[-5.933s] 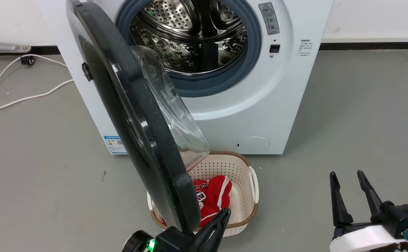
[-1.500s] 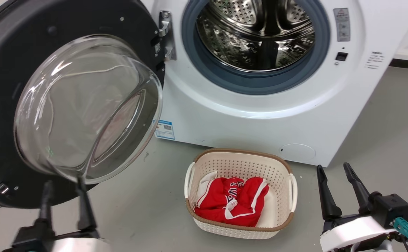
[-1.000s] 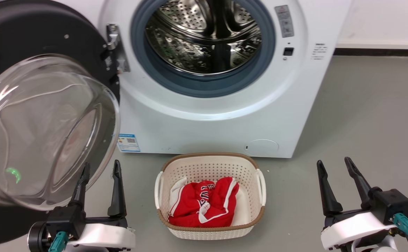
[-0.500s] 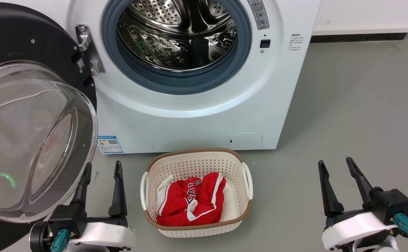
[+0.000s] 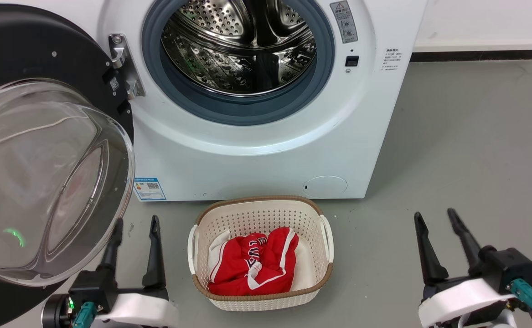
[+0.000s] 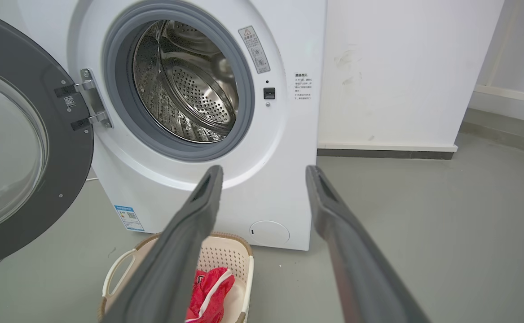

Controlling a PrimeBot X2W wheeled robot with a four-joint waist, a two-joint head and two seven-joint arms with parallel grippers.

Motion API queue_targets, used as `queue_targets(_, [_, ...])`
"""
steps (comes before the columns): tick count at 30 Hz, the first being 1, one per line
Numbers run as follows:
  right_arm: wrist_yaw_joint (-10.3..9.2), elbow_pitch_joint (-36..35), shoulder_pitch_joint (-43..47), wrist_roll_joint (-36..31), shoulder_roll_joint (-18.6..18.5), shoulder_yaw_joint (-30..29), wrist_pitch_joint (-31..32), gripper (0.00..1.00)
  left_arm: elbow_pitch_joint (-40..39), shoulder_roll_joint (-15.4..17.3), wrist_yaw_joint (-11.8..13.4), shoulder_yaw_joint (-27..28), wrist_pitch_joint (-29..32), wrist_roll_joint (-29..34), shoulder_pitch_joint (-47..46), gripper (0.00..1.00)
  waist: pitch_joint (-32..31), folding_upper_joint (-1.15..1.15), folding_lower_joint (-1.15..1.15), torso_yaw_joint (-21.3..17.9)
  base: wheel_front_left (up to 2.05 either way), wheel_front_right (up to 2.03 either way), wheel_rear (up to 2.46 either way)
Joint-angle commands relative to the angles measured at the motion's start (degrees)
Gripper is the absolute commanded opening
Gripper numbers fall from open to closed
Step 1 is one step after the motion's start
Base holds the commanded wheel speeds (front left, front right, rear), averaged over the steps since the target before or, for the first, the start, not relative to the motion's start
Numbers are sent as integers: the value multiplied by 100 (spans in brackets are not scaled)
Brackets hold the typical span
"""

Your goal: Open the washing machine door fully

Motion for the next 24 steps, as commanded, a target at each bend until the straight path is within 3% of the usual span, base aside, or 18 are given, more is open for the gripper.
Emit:
queue_targets(1, [0,20,7,8,0,6,1,0,28,-2,-2,1,3,-7,3,0,0,0,0,0,0,0,0])
queue_targets(5, [0,212,132,65,-1,12,24,0,246,-37,-5,2,51,-59,118,0,-1,0,0,1,0,0,0])
queue_targets(24, [0,381,-69,2299,-96,-50,330,0,448,-48,-184,180,572,-2121,-106,0,-13,0,0,13,0,0,0])
